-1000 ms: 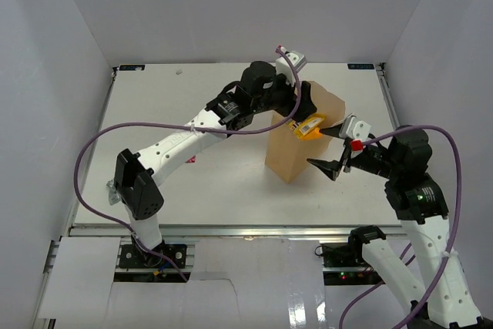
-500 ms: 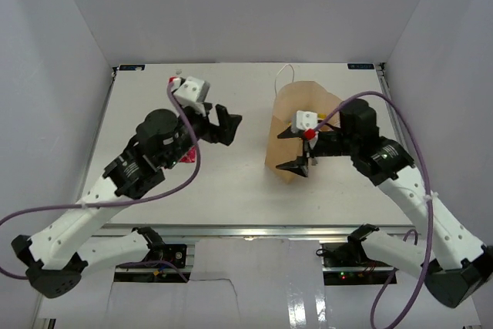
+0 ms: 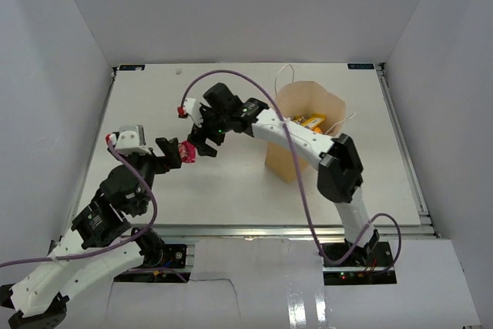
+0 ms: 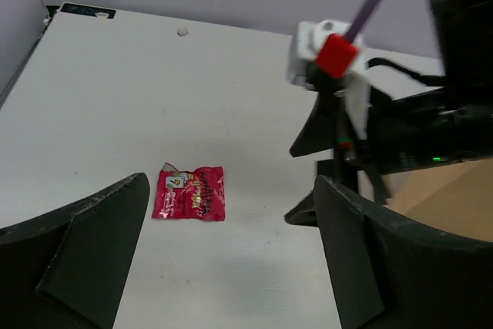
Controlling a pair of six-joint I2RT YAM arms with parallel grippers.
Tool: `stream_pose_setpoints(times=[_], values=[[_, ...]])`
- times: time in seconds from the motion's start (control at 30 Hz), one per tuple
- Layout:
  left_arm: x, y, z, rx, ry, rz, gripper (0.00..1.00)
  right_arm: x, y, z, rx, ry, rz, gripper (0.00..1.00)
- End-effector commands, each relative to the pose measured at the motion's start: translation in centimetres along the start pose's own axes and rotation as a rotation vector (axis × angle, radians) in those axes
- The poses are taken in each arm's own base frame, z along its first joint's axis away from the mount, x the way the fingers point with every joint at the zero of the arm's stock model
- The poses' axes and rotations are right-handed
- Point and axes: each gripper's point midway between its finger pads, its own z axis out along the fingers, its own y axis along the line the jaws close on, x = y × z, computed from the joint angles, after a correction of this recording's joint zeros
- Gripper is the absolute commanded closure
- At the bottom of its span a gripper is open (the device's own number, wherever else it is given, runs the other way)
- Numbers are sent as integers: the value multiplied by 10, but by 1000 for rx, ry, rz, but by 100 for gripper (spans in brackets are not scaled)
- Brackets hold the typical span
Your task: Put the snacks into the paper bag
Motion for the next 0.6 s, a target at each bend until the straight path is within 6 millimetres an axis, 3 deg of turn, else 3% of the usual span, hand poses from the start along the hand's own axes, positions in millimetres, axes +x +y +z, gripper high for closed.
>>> stream_pose_setpoints(times=[0.0,0.03,0.07,0.1,0.13,0.17,0.23,0.27,0.43,0.57], values=[[-10,20,-5,-74,-62,-26,2,-8,-18,39,83,27,122,11],[-11,21,-7,-71,-69,-30,2,-28,-22,46,106,-18,126,8],[-11,20,-7,-62,-73,-36,2,-15,-28,71,136,15,136,4],[-11,20,-8,-58,-77,-41,2,-20,-27,81,149,4,127,1],[-9,20,-8,-50,-79,-44,2,-33,-34,88,194,-35,113,8],[-7,17,-8,-35,-75,-44,2,-27,-34,103,208,-33,119,10],[-4,13,-7,-17,-64,-40,2,-40,-36,117,257,-100,112,10],[-3,11,-6,-9,-59,-37,2,-29,-39,125,291,-91,135,10],[3,0,-2,27,-30,-15,2,-24,-43,151,309,-126,221,10],[4,-3,-1,45,-24,-15,2,-6,-41,174,288,-107,275,10]])
